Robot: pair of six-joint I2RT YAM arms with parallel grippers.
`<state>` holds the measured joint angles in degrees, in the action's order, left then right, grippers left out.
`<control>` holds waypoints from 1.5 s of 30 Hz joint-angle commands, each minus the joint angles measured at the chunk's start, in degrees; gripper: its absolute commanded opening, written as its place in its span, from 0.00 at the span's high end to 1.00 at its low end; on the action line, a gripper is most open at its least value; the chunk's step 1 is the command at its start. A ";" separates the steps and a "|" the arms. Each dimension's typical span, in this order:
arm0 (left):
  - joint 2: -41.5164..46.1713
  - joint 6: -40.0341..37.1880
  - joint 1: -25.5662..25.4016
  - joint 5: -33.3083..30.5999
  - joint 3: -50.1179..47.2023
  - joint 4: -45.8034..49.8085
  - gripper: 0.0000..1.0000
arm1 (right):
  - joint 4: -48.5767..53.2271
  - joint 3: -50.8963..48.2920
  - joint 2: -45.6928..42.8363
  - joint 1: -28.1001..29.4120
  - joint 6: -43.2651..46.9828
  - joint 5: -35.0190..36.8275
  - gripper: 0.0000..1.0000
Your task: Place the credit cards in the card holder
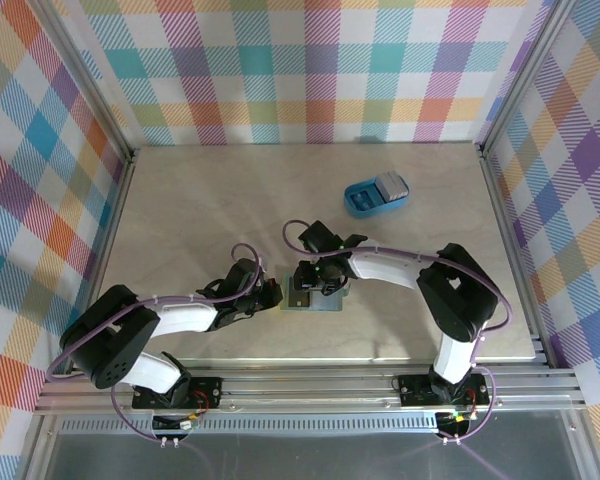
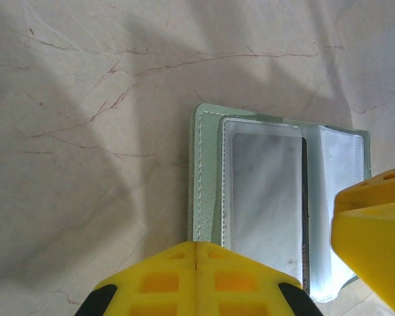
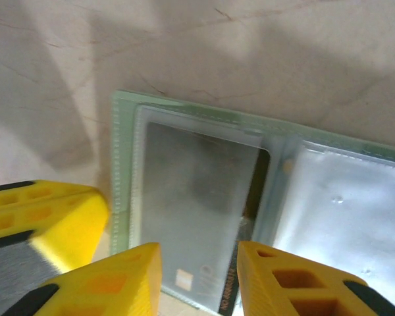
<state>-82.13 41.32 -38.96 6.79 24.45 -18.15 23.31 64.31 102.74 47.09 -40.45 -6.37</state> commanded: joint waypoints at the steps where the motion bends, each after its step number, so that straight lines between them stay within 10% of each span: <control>1: -0.83 -0.55 0.11 0.16 -0.71 -1.17 0.98 | 3.18 2.11 1.33 0.19 0.17 0.29 0.63; 25: -4.52 -1.24 0.11 -0.11 -1.57 -4.35 1.00 | 0.36 2.71 3.89 0.17 1.12 -6.72 0.76; 45: 1.36 -1.90 0.11 -0.28 -1.35 -2.68 0.99 | 1.00 -4.50 -8.00 -3.62 -1.86 -3.86 0.57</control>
<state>-83.42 40.82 -38.92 6.90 23.59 -20.91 23.51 61.21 98.00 44.49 -42.61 -11.70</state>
